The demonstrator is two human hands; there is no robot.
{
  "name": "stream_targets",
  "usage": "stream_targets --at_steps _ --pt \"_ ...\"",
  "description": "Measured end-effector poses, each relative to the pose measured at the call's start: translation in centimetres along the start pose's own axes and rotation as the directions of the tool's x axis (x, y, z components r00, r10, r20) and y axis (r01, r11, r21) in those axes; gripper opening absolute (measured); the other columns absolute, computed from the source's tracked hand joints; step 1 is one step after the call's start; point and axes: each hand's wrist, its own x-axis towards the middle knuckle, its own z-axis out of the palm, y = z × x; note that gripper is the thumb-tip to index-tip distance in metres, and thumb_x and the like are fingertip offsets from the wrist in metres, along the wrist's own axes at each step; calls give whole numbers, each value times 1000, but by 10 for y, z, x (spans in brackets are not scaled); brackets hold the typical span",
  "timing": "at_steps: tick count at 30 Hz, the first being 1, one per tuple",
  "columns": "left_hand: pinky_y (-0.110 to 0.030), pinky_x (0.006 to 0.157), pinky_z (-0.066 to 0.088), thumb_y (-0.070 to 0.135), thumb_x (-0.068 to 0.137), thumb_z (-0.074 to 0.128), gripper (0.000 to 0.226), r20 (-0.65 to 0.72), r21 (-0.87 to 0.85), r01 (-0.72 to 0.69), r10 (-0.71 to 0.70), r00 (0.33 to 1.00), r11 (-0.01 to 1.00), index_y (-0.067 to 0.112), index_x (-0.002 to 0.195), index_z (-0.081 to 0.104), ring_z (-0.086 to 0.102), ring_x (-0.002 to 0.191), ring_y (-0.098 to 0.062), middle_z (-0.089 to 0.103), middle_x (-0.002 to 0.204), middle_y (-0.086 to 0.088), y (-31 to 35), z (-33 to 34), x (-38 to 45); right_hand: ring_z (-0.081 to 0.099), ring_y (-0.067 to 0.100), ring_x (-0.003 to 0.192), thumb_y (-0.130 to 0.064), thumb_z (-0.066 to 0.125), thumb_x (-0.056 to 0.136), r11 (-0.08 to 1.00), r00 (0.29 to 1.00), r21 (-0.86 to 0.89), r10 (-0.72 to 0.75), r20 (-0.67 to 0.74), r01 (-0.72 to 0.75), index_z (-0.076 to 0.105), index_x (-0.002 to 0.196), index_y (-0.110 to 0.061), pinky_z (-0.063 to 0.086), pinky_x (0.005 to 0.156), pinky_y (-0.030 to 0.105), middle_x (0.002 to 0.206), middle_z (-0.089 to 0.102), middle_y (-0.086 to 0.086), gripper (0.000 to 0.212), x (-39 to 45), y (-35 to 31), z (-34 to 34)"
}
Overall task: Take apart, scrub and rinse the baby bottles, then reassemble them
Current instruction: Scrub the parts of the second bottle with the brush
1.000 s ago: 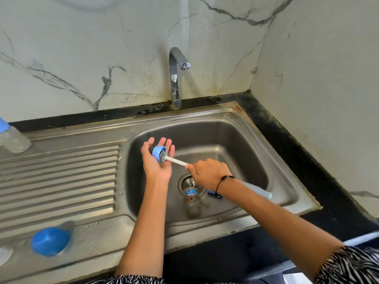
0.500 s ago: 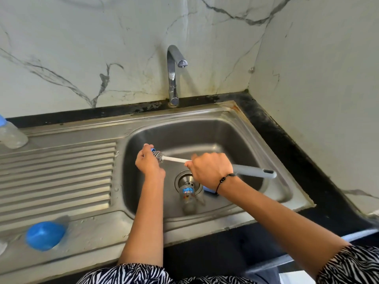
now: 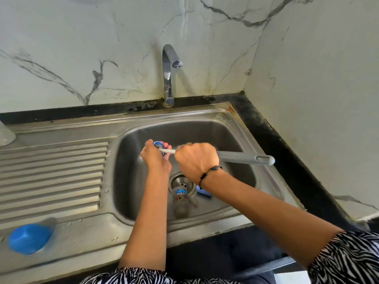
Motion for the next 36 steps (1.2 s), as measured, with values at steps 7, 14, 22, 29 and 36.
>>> stream_targets --at_steps 7,14,22,29,36 --pt "-24 51 43 12 92 42 16 23 -232 -4 10 1000 973 9 78 47 47 55 -18 50 66 -8 -2 -6 -3 60 31 97 -34 42 96 872 926 398 143 350 -285 59 107 -9 40 70 30 108 63 12 32 17 29 12" --pt "-19 39 39 7 91 42 25 -267 -177 -79 29 963 981 7 65 41 44 35 -16 47 43 -8 -20 -28 -2 58 31 99 -33 37 99 934 949 333 16 314 -126 60 110 -11 37 72 32 112 62 12 33 -22 31 13" --pt "-18 42 42 17 97 38 31 -61 -151 -18 9 998 988 8 69 48 48 36 -13 50 43 -3 0 -13 -4 59 33 98 -26 37 99 963 992 267 1 129 -36 62 105 -12 34 68 33 108 63 11 29 -25 40 3" --pt "-29 54 49 18 98 43 26 -74 -150 7 -19 997 989 5 76 44 50 56 -18 47 70 -11 -10 25 -25 63 30 95 -11 35 96 992 998 115 -51 25 48 59 106 -12 35 63 31 104 66 6 26 -5 44 -3" --pt "-33 73 54 26 99 45 22 -170 -110 -81 61 983 991 5 95 46 57 70 -19 50 83 -11 -3 25 -27 64 32 93 -6 35 94 989 999 146 -41 15 39 54 111 -6 34 60 31 104 66 9 26 0 27 8"
